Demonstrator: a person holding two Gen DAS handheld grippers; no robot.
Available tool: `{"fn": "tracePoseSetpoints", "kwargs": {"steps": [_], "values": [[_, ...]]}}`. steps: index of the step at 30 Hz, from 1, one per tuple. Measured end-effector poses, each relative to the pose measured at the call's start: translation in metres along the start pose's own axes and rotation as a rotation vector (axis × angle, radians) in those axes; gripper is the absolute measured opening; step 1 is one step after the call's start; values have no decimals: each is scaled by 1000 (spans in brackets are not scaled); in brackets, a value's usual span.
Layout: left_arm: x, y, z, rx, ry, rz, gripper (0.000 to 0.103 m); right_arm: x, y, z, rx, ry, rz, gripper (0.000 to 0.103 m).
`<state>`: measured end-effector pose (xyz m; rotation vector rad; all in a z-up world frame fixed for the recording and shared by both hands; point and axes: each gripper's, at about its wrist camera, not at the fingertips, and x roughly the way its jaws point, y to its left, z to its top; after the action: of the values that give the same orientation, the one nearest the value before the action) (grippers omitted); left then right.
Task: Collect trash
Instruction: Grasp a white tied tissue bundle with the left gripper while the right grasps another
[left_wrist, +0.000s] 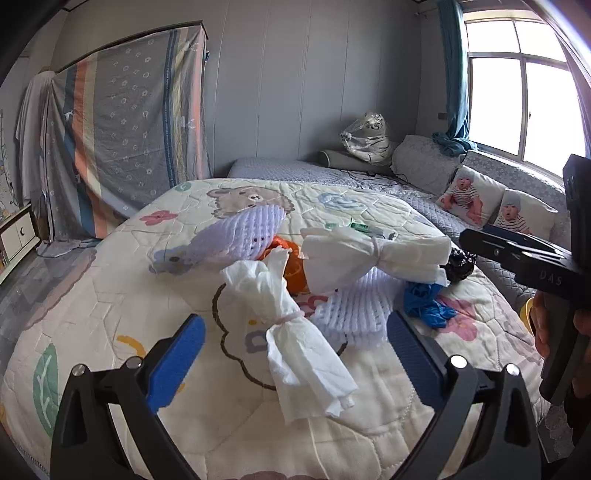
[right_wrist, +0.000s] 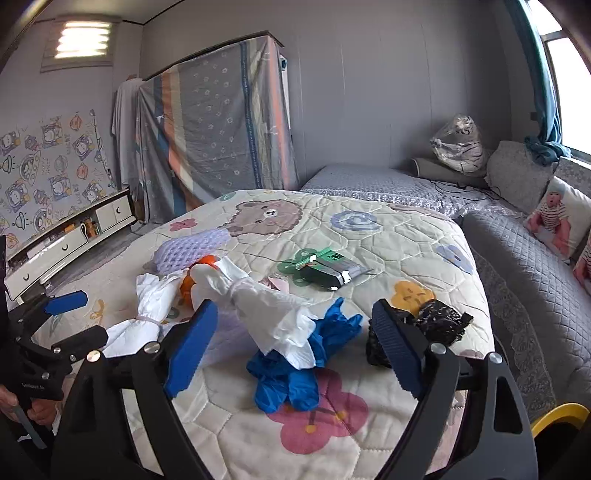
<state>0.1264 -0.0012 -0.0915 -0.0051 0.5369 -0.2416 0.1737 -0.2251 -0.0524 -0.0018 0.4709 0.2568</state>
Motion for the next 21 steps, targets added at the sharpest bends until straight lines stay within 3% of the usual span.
{"fn": "tracePoseSetpoints", "kwargs": {"steps": [8,12,21], "values": [[20,7,-11,-35,74,17,92,39,7,1,-45,68,-4,77],[30,10,-14,-51,117,8,81,52,4,2,-35,95,4,73],[45,15,-15,-86,176,-45,50,68,3,-2,-20,153,29,44]]}}
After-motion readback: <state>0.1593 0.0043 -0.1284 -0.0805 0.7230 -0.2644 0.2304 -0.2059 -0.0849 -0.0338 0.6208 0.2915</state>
